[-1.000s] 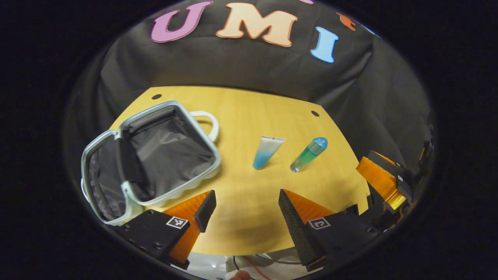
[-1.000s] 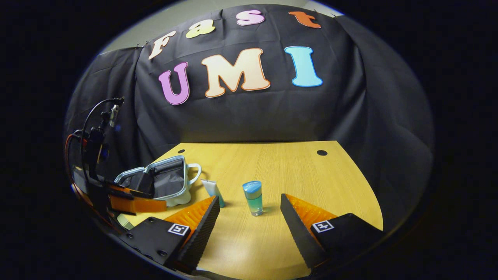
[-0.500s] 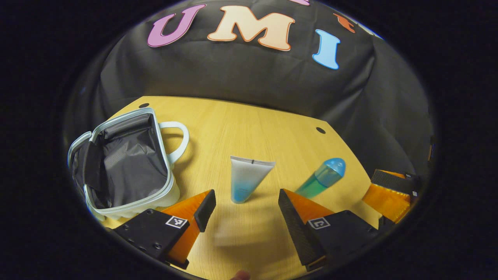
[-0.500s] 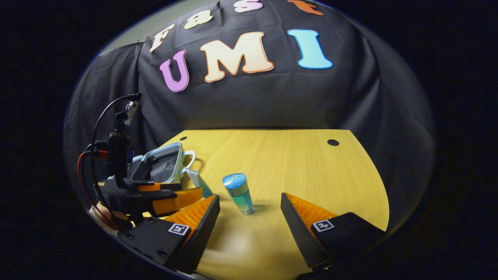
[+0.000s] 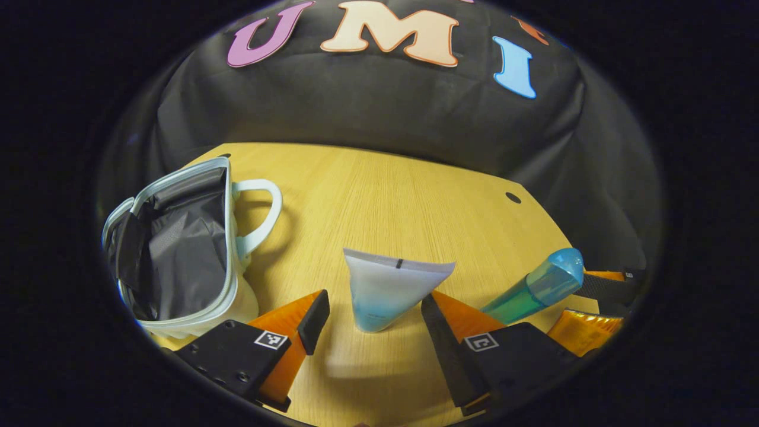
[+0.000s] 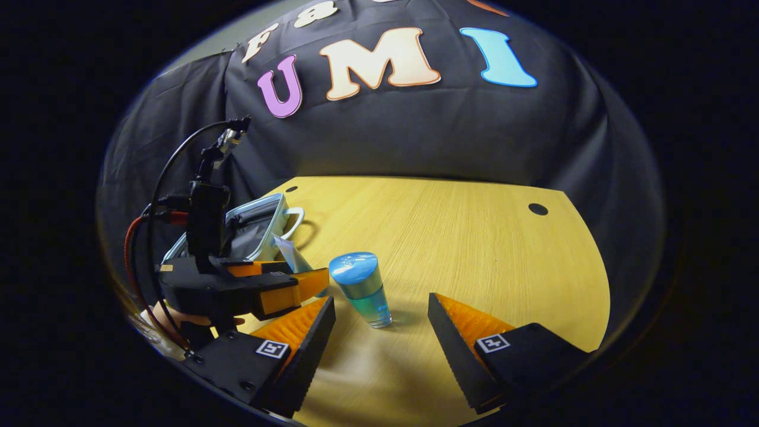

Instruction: First open the suitcase, pack the skin care products into it, and then close the suitcase.

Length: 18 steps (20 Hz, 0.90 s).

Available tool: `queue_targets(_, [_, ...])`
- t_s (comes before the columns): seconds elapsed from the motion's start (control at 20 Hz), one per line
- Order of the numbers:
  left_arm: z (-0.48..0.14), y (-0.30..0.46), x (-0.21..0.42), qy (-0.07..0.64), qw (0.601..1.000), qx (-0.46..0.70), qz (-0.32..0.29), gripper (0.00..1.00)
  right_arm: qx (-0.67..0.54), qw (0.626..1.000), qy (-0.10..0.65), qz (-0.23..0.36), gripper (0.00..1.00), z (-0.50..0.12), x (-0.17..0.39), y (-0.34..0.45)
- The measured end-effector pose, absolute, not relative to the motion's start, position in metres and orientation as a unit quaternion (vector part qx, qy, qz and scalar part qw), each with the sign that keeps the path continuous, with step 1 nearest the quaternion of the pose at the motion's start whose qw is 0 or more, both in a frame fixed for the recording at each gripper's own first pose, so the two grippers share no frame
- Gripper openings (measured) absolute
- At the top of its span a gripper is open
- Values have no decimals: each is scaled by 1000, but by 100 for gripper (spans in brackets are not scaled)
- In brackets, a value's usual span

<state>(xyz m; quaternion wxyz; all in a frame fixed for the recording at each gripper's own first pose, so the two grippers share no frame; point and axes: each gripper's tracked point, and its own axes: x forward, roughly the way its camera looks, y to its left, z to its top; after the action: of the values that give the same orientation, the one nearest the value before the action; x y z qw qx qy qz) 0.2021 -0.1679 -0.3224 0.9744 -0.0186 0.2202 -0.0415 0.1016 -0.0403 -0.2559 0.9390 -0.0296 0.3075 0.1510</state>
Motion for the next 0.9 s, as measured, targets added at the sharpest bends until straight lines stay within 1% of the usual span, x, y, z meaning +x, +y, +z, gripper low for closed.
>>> queue_targets(0.05, [-325, -167, 203, 221, 974, -24, -38, 90, -31, 938, 310, 153, 95, -259, 104, -38])
queue_targets(0.1, [-326, -164, 205, 221, 974, -25, -32, 85, -32, 937, 311, 156, 98, -263, 105, -38])
queue_targets(0.15, [-327, -164, 206, 223, 974, -27, -31, 77, -32, 936, 313, 157, 99, -267, 107, -37])
queue_targets(0.2, [-329, -164, 209, 224, 974, -31, -32, 72, -31, 935, 315, 158, 99, -270, 108, -35])
queue_targets(0.3, [-330, -163, 211, 224, 973, -38, -29, 55, -32, 935, 316, 160, 99, -275, 110, -33])
queue_targets(0.35, [-328, -161, 212, 219, 974, -40, -26, 52, -34, 935, 315, 161, 95, -277, 111, -32])
queue_targets(0.45, [-325, -158, 213, 213, 976, -44, -23, 45, -43, 934, 315, 166, 95, -283, 115, -30])
queue_targets(0.55, [-322, -158, 213, 213, 975, -62, -25, 42, -45, 932, 318, 168, 96, -291, 120, -27])
queue_targets(0.6, [-320, -158, 212, 214, 974, -70, -28, 39, -44, 932, 319, 168, 99, -295, 121, -27])
queue_targets(0.7, [-313, -157, 206, 218, 972, -78, -30, 40, -44, 933, 314, 171, 99, -299, 125, -25])
queue_targets(0.75, [-305, -158, 203, 216, 973, -80, -34, 40, -48, 934, 310, 172, 96, -302, 129, -23])
queue_targets(0.85, [-286, -161, 196, 208, 974, -85, -45, 43, -49, 932, 313, 176, 79, -308, 132, -20])
queue_targets(0.9, [-276, -162, 193, 203, 974, -88, -49, 41, -47, 931, 315, 178, 80, -313, 133, -19])
